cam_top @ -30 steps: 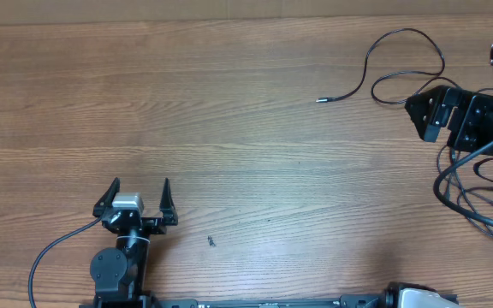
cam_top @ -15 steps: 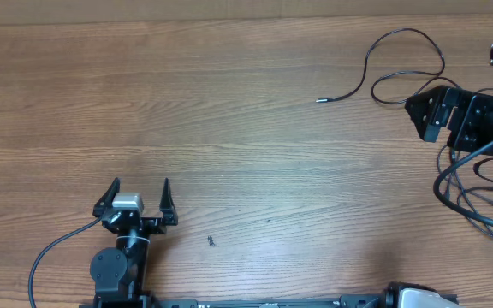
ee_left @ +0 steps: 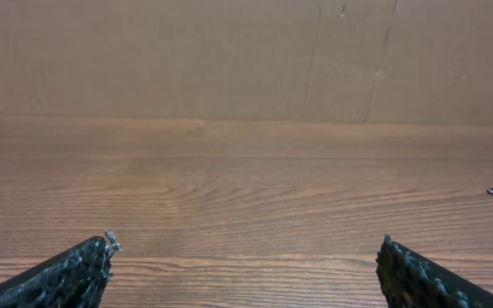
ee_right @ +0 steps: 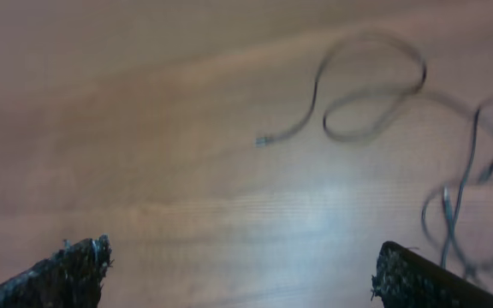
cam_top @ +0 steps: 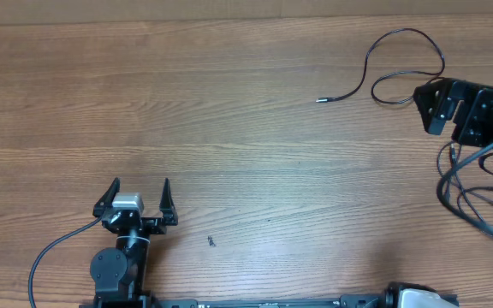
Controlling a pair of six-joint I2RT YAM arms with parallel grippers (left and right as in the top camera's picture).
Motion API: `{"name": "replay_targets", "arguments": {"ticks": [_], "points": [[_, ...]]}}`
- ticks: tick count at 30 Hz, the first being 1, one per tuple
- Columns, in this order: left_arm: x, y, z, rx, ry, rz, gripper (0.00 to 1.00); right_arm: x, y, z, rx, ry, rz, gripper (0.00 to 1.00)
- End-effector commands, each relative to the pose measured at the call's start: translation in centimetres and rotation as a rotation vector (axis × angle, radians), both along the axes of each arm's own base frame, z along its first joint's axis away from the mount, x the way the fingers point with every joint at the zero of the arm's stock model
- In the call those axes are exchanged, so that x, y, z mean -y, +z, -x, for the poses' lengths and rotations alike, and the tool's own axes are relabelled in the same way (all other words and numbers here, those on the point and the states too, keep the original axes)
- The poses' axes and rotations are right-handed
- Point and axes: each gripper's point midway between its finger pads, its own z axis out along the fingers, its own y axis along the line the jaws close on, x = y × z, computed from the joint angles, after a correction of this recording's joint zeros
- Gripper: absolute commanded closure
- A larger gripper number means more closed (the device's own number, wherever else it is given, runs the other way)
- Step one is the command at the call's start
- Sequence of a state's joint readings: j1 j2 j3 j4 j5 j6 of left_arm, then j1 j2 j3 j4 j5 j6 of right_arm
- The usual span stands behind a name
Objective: Untangle cables
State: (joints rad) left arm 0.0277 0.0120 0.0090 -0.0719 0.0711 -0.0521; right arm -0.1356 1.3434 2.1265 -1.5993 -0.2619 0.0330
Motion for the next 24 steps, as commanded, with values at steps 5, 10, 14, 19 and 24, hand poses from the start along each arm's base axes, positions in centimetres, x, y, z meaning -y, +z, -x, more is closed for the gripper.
{"name": "replay_targets", "arguments": {"ticks": [5, 10, 14, 19, 24], "points": [[0.0, 0.0, 0.0, 0.002, 0.002, 0.007, 0.0, -0.8, 5.2, 3.6, 0.286, 0.017, 0.036, 0.0], [0.0, -0.1, 0.0, 0.002, 0.003, 0.007, 0.0, -1.0, 5.2, 3.8, 0.4, 0.025, 0.047, 0.0], [0.0, -0.1, 0.0, 0.001, 0.003, 0.007, 0.01, -2.3, 3.9, 3.1, 0.507, 0.102, 0.018, 0.0], [0.0, -0.1, 0.0, 0.001, 0.002, 0.007, 0.0, -3.9, 2.1, 1.7, 0.691, 0.209, 0.005, 0.0], [0.0, -0.1, 0.0, 0.001, 0.003, 0.007, 0.0, -4.6, -1.8, 1.0, 0.85, 0.266, 0.005, 0.0]]}}
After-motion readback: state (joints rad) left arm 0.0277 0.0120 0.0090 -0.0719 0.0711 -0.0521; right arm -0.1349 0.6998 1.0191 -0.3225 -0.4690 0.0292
